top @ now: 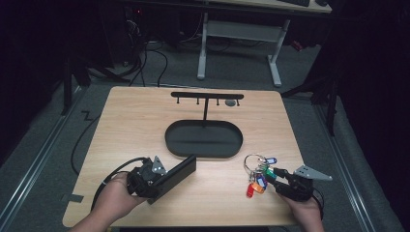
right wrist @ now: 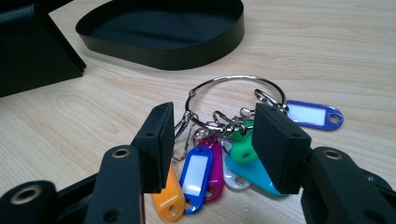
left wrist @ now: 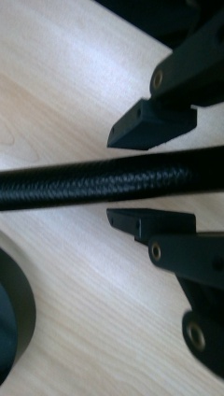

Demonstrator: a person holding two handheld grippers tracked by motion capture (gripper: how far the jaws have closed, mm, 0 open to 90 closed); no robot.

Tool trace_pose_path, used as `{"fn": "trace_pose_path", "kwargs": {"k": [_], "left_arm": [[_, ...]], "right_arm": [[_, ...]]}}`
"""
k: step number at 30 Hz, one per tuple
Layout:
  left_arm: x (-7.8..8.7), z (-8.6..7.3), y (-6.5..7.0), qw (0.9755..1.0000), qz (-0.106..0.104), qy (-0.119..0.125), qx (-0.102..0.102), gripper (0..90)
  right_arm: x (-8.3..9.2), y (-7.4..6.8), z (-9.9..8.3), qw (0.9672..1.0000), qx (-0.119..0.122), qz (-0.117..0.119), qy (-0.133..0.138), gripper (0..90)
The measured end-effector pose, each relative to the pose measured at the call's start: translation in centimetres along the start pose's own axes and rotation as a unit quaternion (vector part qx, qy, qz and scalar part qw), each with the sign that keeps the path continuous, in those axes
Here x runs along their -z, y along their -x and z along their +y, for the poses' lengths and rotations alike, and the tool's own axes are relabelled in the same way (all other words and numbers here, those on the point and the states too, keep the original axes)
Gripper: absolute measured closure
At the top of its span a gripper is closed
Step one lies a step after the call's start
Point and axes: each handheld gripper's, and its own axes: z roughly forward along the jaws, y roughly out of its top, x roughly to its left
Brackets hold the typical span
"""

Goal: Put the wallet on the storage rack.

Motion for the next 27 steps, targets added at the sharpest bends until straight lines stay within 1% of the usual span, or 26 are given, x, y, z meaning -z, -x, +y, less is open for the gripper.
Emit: {"fn": "trace_pose_path", "kwargs": {"k": [3,4,6,8,9,10,12,20,23,27], "left_arm": [[-0.17,-0.02,0.09,1.0000,0.001,-0.001,-0.001,67.7],[-0.18,0.02,0.04,1.0000,0.005,-0.003,0.004,68.9],[-0.16,0.09,0.00,0.9999,0.005,-0.008,0.006,71.2],[-0.13,0.21,0.05,0.9998,0.010,-0.015,0.000,72.6],[-0.13,0.21,0.05,0.9998,0.010,-0.015,0.000,73.0],[-0.10,0.39,0.14,0.9996,0.015,-0.024,-0.005,73.4],[-0.10,0.48,0.26,0.9994,0.017,-0.028,-0.012,73.9],[-0.08,0.34,0.26,0.9994,0.020,-0.023,-0.017,74.5],[-0.10,0.27,0.43,0.9995,0.021,-0.019,-0.014,74.4],[-0.08,0.24,0.59,0.9994,0.022,-0.017,-0.020,74.5]], "right_arm": [[-0.05,0.04,0.00,1.0000,-0.001,0.001,-0.001,49.4],[-0.06,0.03,0.00,1.0000,-0.002,0.001,-0.001,49.4],[-0.10,0.01,0.01,1.0000,-0.002,0.001,-0.002,49.4],[-0.12,0.02,0.03,1.0000,0.000,0.001,-0.001,49.4],[-0.12,0.02,0.03,1.0000,0.000,0.001,-0.001,49.4],[-0.11,0.01,0.04,1.0000,0.001,0.001,-0.001,49.4],[-0.07,0.03,0.05,1.0000,0.001,0.001,0.000,49.4],[0.13,-0.05,0.25,1.0000,0.005,0.002,0.007,49.5],[0.13,-0.10,0.35,0.9999,0.007,0.000,0.008,49.4],[0.20,0.12,0.15,1.0000,0.001,-0.006,0.007,49.5]]}}
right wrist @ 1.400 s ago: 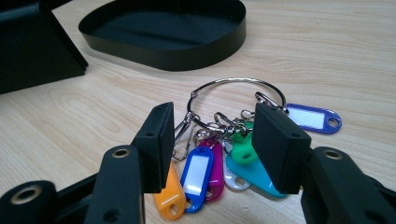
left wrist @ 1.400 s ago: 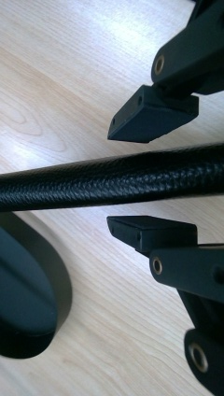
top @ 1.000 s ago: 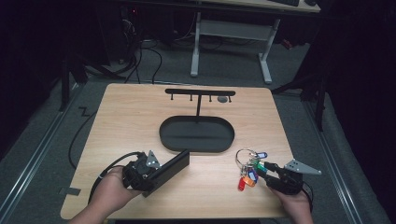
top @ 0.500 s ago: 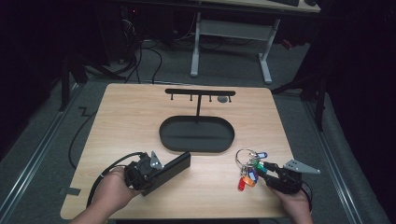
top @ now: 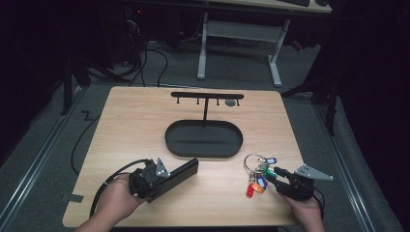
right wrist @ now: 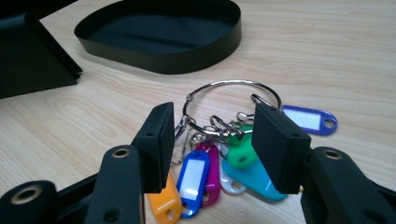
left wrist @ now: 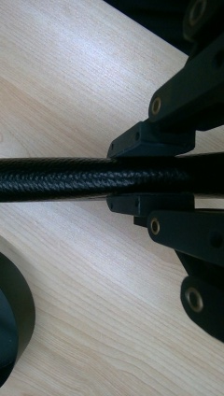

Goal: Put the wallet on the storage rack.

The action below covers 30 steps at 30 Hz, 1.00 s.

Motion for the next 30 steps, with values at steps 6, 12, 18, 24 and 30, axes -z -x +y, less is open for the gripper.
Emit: {"fn": "trace_pose_path", "kwargs": {"k": [6,12,18,24,30], "left_arm": [[0.0,-0.2,0.0,0.9999,0.012,0.012,-0.002,74.8],[1.3,0.0,0.4,0.9980,0.024,0.055,-0.018,75.2],[2.3,1.2,0.7,0.9942,0.059,0.068,-0.060,75.0],[2.6,2.5,1.0,0.9859,0.099,0.094,-0.096,74.9],[2.2,4.6,1.2,0.9725,0.138,0.087,-0.166,74.9]], "right_arm": [[0.0,0.2,0.3,0.9999,-0.008,-0.003,0.009,49.7],[-0.5,0.1,0.4,1.0000,-0.003,0.002,0.002,49.7],[-0.7,0.2,0.5,1.0000,-0.005,0.003,0.003,49.7],[-0.6,0.2,0.5,1.0000,-0.007,0.004,0.003,49.7],[-0.3,0.3,0.4,0.9999,-0.007,0.002,0.007,49.7]]}}
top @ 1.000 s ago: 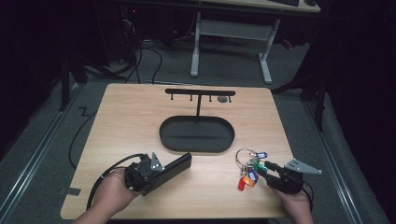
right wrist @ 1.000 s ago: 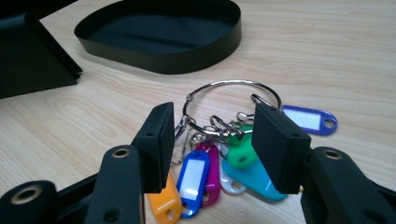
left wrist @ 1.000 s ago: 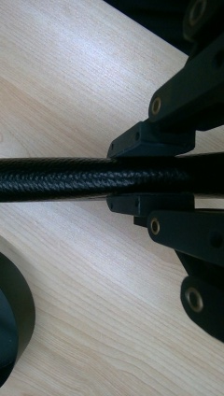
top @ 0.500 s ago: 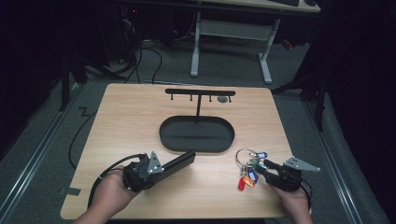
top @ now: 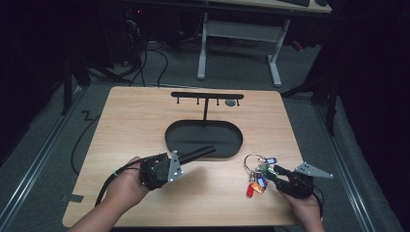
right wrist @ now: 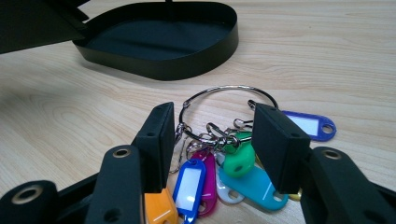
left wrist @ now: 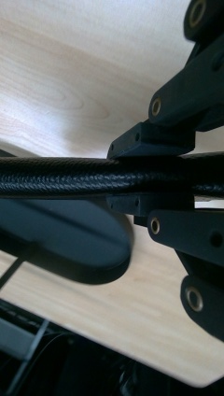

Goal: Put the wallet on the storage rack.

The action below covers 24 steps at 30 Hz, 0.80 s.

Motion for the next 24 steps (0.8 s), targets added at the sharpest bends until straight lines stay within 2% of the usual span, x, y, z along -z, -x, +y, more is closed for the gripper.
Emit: {"fn": "trace_pose_path", "kwargs": {"k": [1,2,3,4,7,15,21,23,24], "left_arm": [[-0.4,0.7,-0.2,0.9998,0.006,0.000,-0.019,74.9],[-0.6,1.0,-0.4,0.9995,0.011,0.002,-0.030,74.9],[-0.6,1.0,-0.4,0.9995,0.011,0.002,-0.030,74.9],[-1.1,1.5,-0.7,0.9985,0.021,0.004,-0.050,74.8],[-1.9,2.2,-1.1,0.9966,0.037,0.005,-0.074,74.8],[-4.8,3.2,-2.4,0.9925,0.050,0.019,-0.110,74.6],[-6.7,4.0,-3.2,0.9900,0.064,0.025,-0.124,74.6],[-7.2,4.3,-3.5,0.9897,0.062,0.027,-0.126,74.6],[-7.4,4.4,-3.7,0.9887,0.065,0.026,-0.132,74.5]], "right_arm": [[0.1,0.0,0.0,1.0000,-0.001,-0.001,0.001,49.7],[0.1,0.0,-0.1,1.0000,-0.001,-0.001,0.000,49.7],[0.2,0.1,-0.2,1.0000,-0.002,-0.002,-0.001,49.7],[0.3,0.1,-0.3,1.0000,-0.002,-0.003,-0.001,49.7],[0.8,0.1,-0.5,1.0000,-0.005,-0.007,0.000,49.7],[1.8,0.5,-0.9,0.9998,-0.011,-0.016,0.007,49.7],[2.0,0.6,-1.0,0.9997,-0.013,-0.017,0.009,49.8],[2.1,0.6,-1.0,0.9997,-0.014,-0.017,0.009,49.8],[2.1,0.6,-1.1,0.9997,-0.015,-0.017,0.009,49.8]]}}
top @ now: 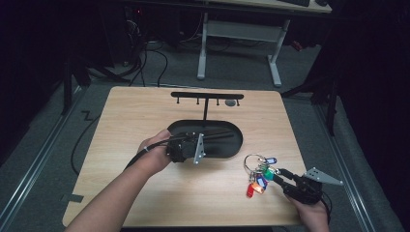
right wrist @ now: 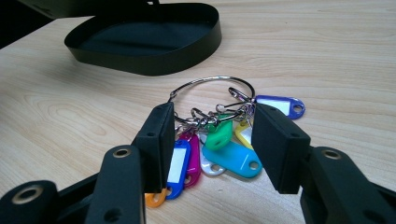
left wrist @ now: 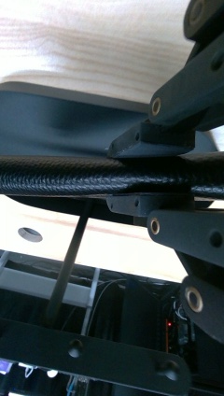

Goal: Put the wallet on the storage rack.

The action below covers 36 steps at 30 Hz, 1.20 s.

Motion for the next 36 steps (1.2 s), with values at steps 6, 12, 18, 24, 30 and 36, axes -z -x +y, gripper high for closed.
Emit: {"fn": "trace_pose_path", "kwargs": {"k": [6,12,18,24,30,36], "left_arm": [[-1.2,0.4,-1.1,0.9999,0.006,-0.002,-0.012,74.5],[-2.1,0.3,-1.8,0.9999,0.010,-0.003,-0.013,74.5],[-4.0,-0.1,-1.8,0.9998,0.004,-0.010,-0.017,74.5],[-5.0,-0.3,-1.7,0.9997,0.003,-0.013,-0.019,74.5],[-6.5,-1.1,-1.6,0.9994,-0.005,-0.029,-0.021,74.5],[-7.0,-1.3,-1.6,0.9993,-0.004,-0.021,-0.031,74.2]], "right_arm": [[0.0,0.0,0.0,1.0000,0.002,0.002,0.002,49.8],[0.0,0.1,0.0,1.0000,-0.002,0.004,0.000,49.9],[0.1,0.1,-0.1,1.0000,-0.006,0.004,0.001,49.9],[0.0,0.2,-0.1,1.0000,-0.005,0.005,0.001,49.9],[0.0,0.2,-0.2,1.0000,-0.007,0.005,-0.001,49.9],[-0.2,0.2,-0.3,0.9999,-0.008,0.006,-0.006,49.9]]}}
